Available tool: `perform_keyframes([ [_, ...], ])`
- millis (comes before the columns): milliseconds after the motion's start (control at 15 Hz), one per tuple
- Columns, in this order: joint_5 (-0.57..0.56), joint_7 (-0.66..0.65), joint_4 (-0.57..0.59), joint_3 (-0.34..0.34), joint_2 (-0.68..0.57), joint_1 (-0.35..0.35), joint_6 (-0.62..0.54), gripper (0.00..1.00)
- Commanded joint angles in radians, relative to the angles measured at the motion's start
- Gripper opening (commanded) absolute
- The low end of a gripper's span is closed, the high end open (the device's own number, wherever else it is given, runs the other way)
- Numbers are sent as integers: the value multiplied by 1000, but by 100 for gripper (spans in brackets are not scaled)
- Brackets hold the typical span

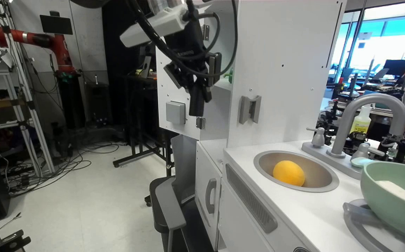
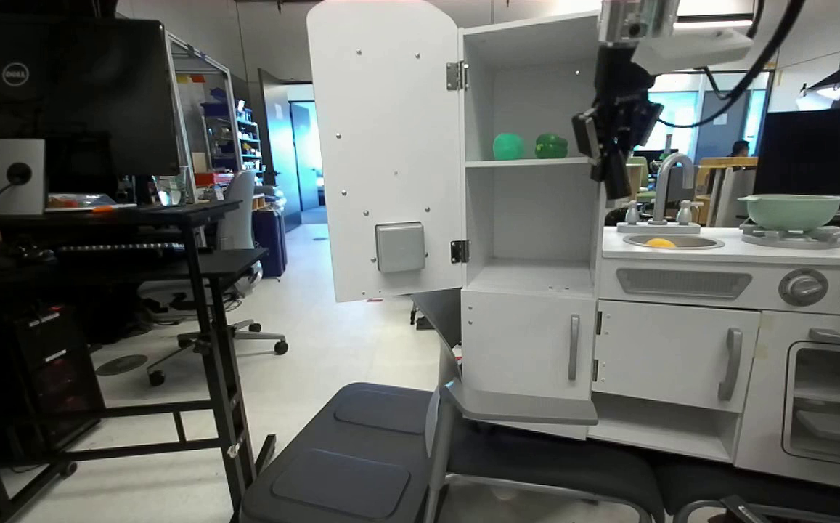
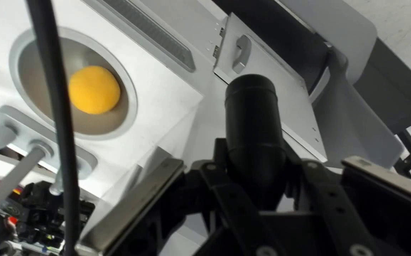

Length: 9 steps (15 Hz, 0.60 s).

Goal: Open the cabinet, then put the bottle and the orange object in the bottom compartment of the cabinet

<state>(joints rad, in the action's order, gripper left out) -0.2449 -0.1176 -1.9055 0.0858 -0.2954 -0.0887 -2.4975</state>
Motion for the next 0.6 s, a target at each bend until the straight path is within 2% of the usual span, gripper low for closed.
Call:
perform_keyframes([
  [0, -60, -32, 122, -27, -42, -43, 88, 11],
  [267, -198, -167, 246, -9, -149, -121, 118, 11],
  [533, -318, -318, 300, 34, -260, -194, 82, 11],
])
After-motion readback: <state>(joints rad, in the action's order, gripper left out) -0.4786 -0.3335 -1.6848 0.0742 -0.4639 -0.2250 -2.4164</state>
